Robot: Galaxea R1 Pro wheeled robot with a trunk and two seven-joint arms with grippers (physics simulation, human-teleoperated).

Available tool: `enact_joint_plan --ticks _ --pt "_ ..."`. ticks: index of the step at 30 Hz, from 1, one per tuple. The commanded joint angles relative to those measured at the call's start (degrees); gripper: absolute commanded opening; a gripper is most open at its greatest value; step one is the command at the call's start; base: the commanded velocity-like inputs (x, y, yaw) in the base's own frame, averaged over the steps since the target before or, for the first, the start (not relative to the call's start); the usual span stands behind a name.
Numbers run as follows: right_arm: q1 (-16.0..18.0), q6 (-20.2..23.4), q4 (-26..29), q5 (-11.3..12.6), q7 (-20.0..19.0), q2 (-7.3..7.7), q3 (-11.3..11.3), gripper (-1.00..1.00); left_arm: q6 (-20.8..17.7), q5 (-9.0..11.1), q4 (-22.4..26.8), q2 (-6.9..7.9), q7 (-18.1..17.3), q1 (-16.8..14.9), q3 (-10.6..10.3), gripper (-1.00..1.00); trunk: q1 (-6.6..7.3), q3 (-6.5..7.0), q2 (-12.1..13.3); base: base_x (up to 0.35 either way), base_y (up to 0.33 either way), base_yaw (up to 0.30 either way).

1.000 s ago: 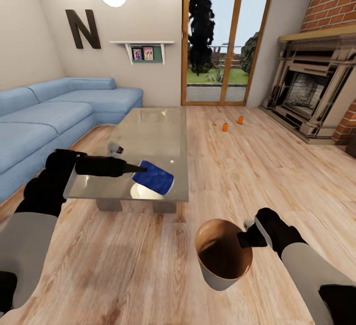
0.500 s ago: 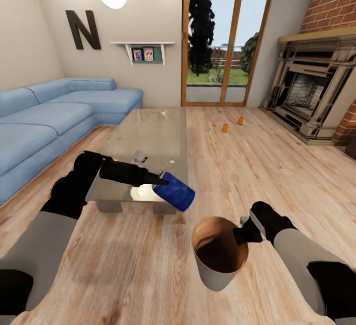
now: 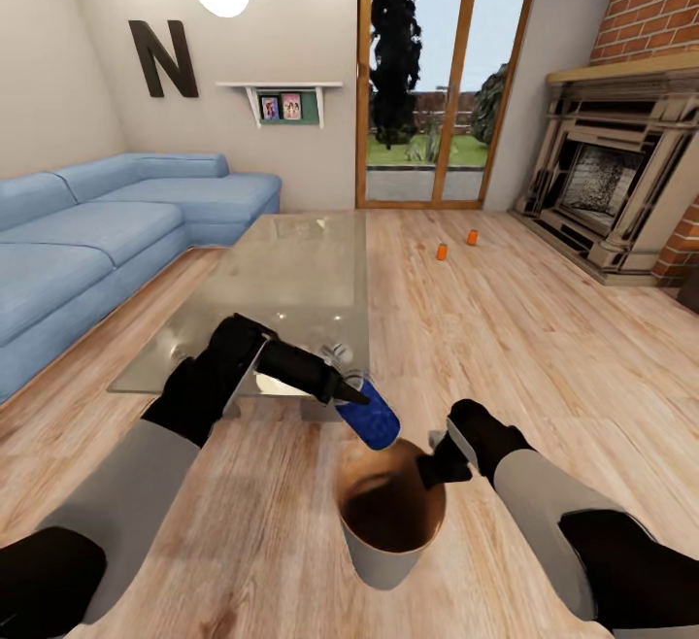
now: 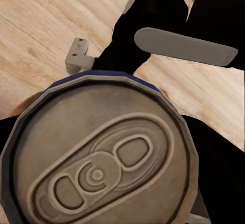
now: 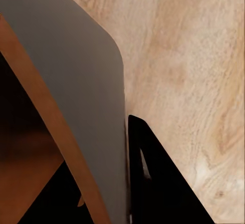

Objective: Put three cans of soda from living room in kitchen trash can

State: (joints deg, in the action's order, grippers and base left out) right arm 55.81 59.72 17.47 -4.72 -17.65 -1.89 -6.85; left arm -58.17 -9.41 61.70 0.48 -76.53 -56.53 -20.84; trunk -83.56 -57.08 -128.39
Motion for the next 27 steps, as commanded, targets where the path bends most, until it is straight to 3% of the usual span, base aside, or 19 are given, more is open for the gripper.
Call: enact_joint_plan --ticks 1,4,11,15,18,24,27 --pt "0.02 0.28 -0.02 2.52 -0.22 -0.1 0.48 -1.0 0.05 0.03 -0.66 0.0 0.48 0.0 -1.31 -1.0 0.01 0.01 -0.01 0.0 0.0 0.0" --pt "0.02 0.28 -0.03 2.52 -0.21 -0.12 0.5 -1.0 0.17 -0.1 -1.41 0.03 1.27 0.01 -3.07 -1.0 0.01 0.01 -0.01 0.0 0.0 0.0" --pt "0.08 0.28 -0.06 2.52 -0.2 -0.47 0.54 -1.0 0.25 -0.12 -1.91 -0.15 2.7 0.05 -5.0 -1.0 0.01 0.01 -0.01 0.0 0.0 0.0" --pt "0.23 0.28 -0.54 2.52 -0.2 -0.93 0.63 -1.0 0.18 -0.23 -1.97 -0.97 2.97 0.09 -7.94 -1.0 0.01 0.01 -0.01 0.0 0.0 0.0" --pt "0.42 0.28 -0.76 2.52 -0.14 -1.26 0.66 -1.0 0.29 -0.2 -2.69 -1.23 3.16 0.12 -9.03 -1.0 0.01 0.01 -0.01 0.0 0.0 0.0" --pt "0.67 0.28 -0.92 2.52 3.86 -2.81 0.83 -1.0 2.09 -0.17 -8.53 -3.06 3.57 0.12 -10.35 -1.0 0.01 0.01 -0.01 0.0 0.0 0.0" --pt "0.69 0.28 -0.93 2.52 4.96 -3.28 0.95 -1.0 2.97 -0.17 -10.39 -3.44 5.31 0.13 -12.02 -1.0 0.01 0.01 -0.01 0.0 0.0 0.0"
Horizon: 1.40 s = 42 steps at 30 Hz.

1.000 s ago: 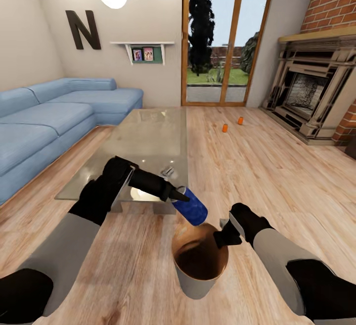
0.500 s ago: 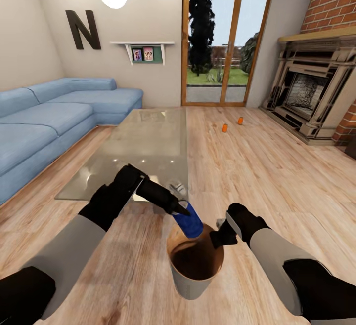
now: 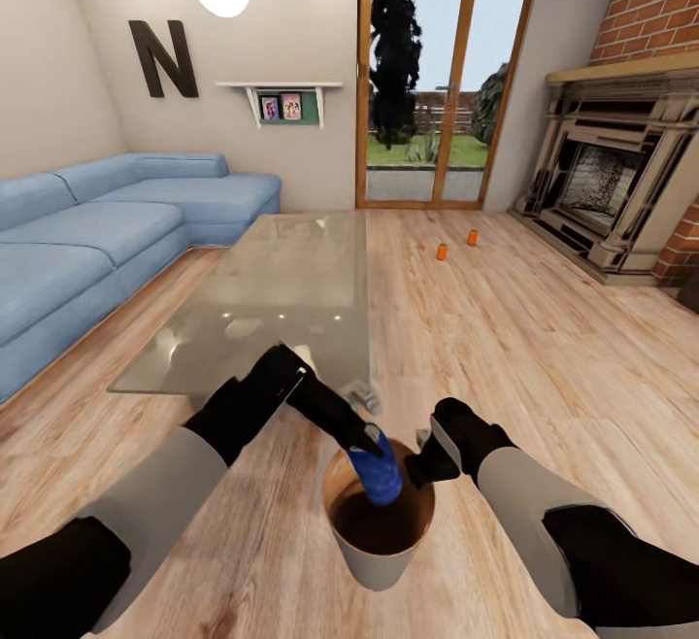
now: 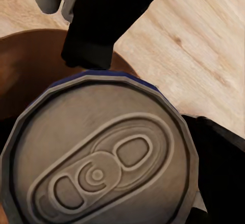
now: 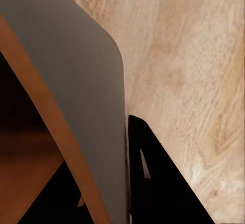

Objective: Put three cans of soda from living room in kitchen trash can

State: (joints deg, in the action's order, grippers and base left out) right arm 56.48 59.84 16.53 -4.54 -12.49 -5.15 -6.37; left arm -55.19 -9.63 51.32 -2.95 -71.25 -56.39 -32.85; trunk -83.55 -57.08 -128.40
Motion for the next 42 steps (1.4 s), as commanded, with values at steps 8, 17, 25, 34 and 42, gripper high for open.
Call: enact_joint_plan --ticks 8,17,25,34,42 --pt "0.03 0.16 -0.01 2.34 0.34 -0.2 0.58 -1.0 1.55 0.11 -5.98 -1.54 5.47 0.05 -3.99 -1.0 0.01 0.01 0.0 0.0 0.0 0.0" --pt "0.03 0.16 0.01 2.34 0.36 -0.29 0.65 -1.0 1.25 0.19 -7.13 -3.33 6.42 0.2 -8.42 -1.0 0.01 0.01 0.0 0.0 0.0 0.0" --pt "0.03 0.16 0.0 2.34 0.36 -0.3 0.65 -1.0 1.36 0.12 -7.28 -4.22 6.91 2.39 -9.63 -1.0 0.01 0.01 0.0 0.0 0.0 0.0" --pt "0.03 0.16 0.05 2.36 0.36 -0.37 0.66 -1.0 2.55 0.21 -11.43 -4.34 14.83 2.74 -9.78 -1.0 0.01 0.01 0.0 0.0 0.0 0.0" --pt "0.03 0.16 0.3 2.39 0.36 -0.57 0.59 -1.0 3.59 0.3 -13.11 -4.33 20.89 3.1 -9.78 -1.0 0.01 0.01 0.0 0.0 0.0 0.0"
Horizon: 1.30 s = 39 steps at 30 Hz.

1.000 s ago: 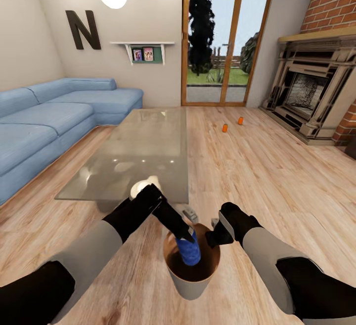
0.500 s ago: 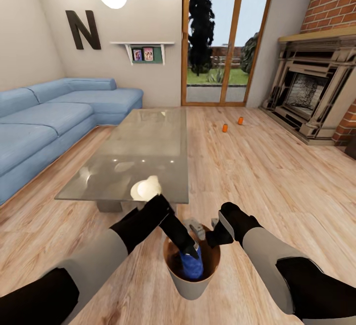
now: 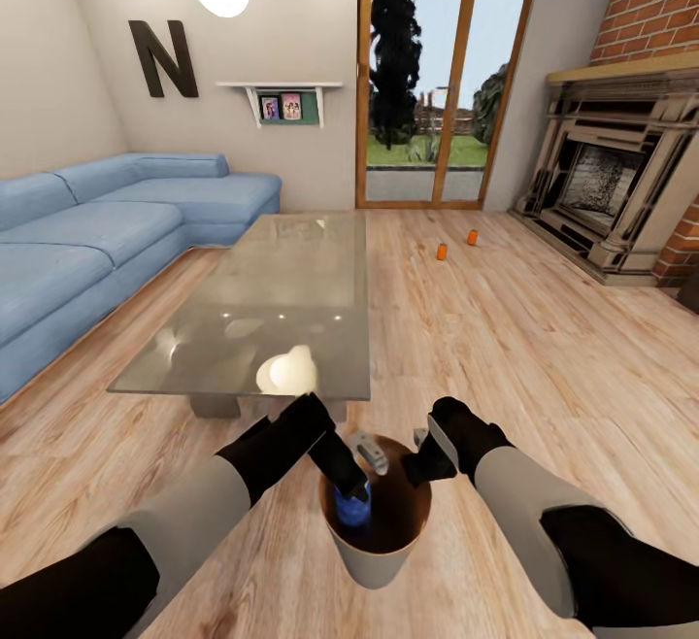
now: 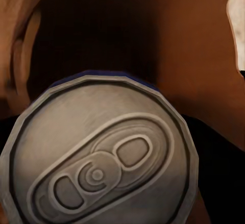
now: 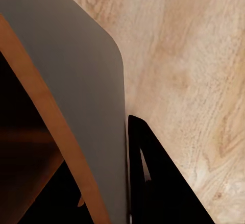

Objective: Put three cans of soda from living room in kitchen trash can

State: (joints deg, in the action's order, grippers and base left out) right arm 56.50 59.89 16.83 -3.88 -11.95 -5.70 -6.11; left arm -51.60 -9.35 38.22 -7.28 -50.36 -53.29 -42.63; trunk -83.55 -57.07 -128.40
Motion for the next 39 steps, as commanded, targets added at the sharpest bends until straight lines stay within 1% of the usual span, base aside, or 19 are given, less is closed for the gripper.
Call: enact_joint_plan --ticks 1,4,6,10,13,23,24,28,39 --pt "0.02 0.11 0.16 1.75 -0.18 -0.34 0.33 -1.0 0.02 0.03 -0.12 0.0 0.17 0.04 0.0 -1.0 0.0 0.0 0.0 0.0 0.0 0.0" --pt "0.06 0.11 0.36 1.76 -0.18 -0.78 0.32 -1.0 0.03 0.05 -0.21 -0.01 0.24 0.05 0.0 -1.0 0.0 0.0 0.0 0.0 0.0 0.0" --pt "0.47 0.11 0.44 1.76 -0.18 -1.62 0.32 -1.0 0.07 0.09 -0.28 -0.01 0.12 0.09 0.0 -1.0 0.0 0.0 0.0 0.0 0.0 0.0" --pt "0.98 0.11 0.46 1.77 -0.18 -2.82 0.31 -1.0 0.09 0.12 -0.31 -0.01 -0.11 0.11 0.0 -1.0 0.0 0.0 0.0 0.0 0.0 0.0" --pt "1.46 0.11 0.34 1.77 -0.18 -3.39 0.31 -1.0 0.1 0.12 -0.33 0.01 -0.25 0.11 0.0 -1.0 0.0 0.0 0.0 0.0 0.0 0.0" --pt "1.67 0.11 0.23 1.77 -0.18 -3.6 0.31 -1.0 0.1 0.11 -0.34 0.07 -0.05 0.12 0.0 -1.0 0.0 0.0 0.0 0.0 0.0 0.0" --pt "1.68 0.11 0.22 1.77 -0.18 -3.61 0.31 -1.0 0.17 0.08 -0.34 0.09 -0.02 0.12 0.0 1.0 0.0 0.0 0.0 0.0 0.0 0.0" --pt "1.68 0.11 0.22 1.77 -0.18 -3.61 0.35 -1.0 0.97 0.02 -0.4 0.13 0.03 0.12 0.0 1.0 0.0 0.0 0.0 0.0 0.0 0.0" --pt "1.69 0.11 0.36 1.77 -0.18 -3.5 0.35 -1.0 1.3 0.27 -0.13 0.4 -0.33 0.12 0.04 1.0 0.0 0.0 0.0 0.0 0.0 0.0"
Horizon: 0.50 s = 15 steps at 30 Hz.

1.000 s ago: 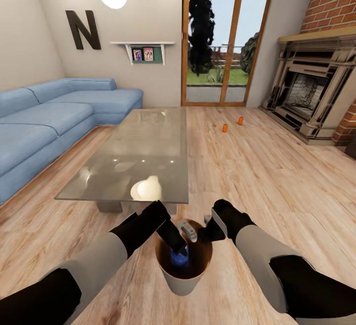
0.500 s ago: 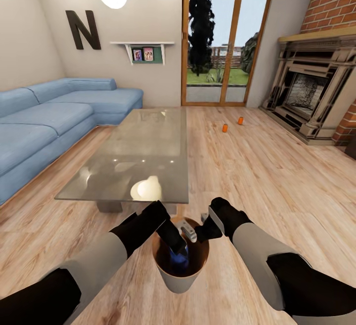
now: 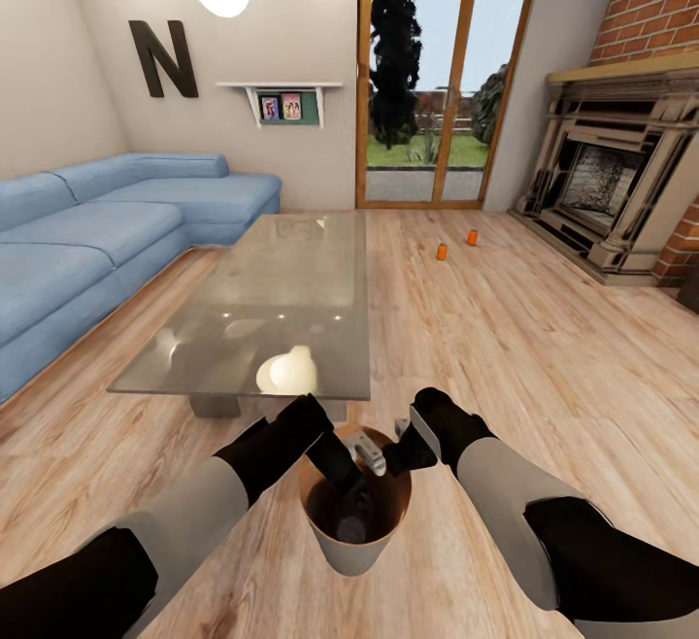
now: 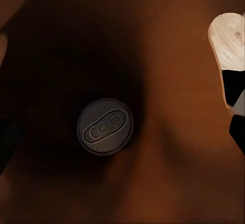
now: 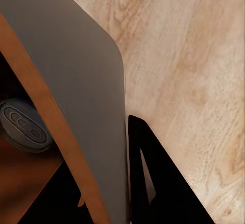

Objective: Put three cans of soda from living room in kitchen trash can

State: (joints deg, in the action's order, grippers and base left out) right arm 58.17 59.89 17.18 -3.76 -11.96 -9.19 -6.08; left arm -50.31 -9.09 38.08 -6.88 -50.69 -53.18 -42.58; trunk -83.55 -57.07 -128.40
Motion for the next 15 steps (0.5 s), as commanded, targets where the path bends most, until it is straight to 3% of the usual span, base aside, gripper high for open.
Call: enact_joint_plan --ticks 1,4,8,9,10,11,12,15 --pt "0.02 0.11 0.05 1.68 -0.17 0.06 0.34 -1.0 0.21 0.18 0.23 0.14 -0.09 0.0 0.06 1.0 0.0 0.0 0.0 0.0 0.0 0.0" --pt "-0.01 0.11 0.05 1.75 -0.21 0.28 0.36 -1.0 1.05 0.36 1.62 0.36 -0.62 0.0 0.24 1.0 0.0 0.0 0.0 0.0 0.0 0.0" --pt "-0.05 0.11 0.1 1.91 -0.24 0.52 0.43 -1.0 1.44 0.46 9.36 0.85 -3.63 0.02 0.42 1.0 0.0 0.0 0.0 0.0 0.0 0.0" --pt "-0.06 0.11 0.12 2.0 -0.25 0.6 0.5 -1.0 1.24 0.6 17.69 3.62 -7.65 0.84 0.68 1.0 0.0 0.0 0.0 0.0 0.0 0.0" --pt "-0.07 0.11 0.12 2.02 -0.25 0.62 0.51 -1.0 1.19 0.64 20.03 4.49 -8.69 1.07 0.82 1.0 0.0 0.0 0.0 0.0 0.0 0.0" --pt "-0.07 0.11 0.12 2.04 -0.25 0.63 0.54 -1.0 1.1 0.99 24.71 6.3 -10.62 1.45 1.75 1.0 0.0 0.0 0.0 0.0 0.0 0.0" --pt "-0.07 0.11 0.13 2.06 -0.27 0.64 0.57 -1.0 0.91 1.77 28.96 8.25 -12.19 2.07 4.03 1.0 0.0 0.0 0.0 0.0 0.0 0.0" --pt "-0.07 0.11 0.13 2.11 -0.29 0.7 0.65 -1.0 0.55 3.34 34.39 10.96 -14.17 3.47 9.7 1.0 0.0 0.0 0.0 0.0 0.0 0.0"
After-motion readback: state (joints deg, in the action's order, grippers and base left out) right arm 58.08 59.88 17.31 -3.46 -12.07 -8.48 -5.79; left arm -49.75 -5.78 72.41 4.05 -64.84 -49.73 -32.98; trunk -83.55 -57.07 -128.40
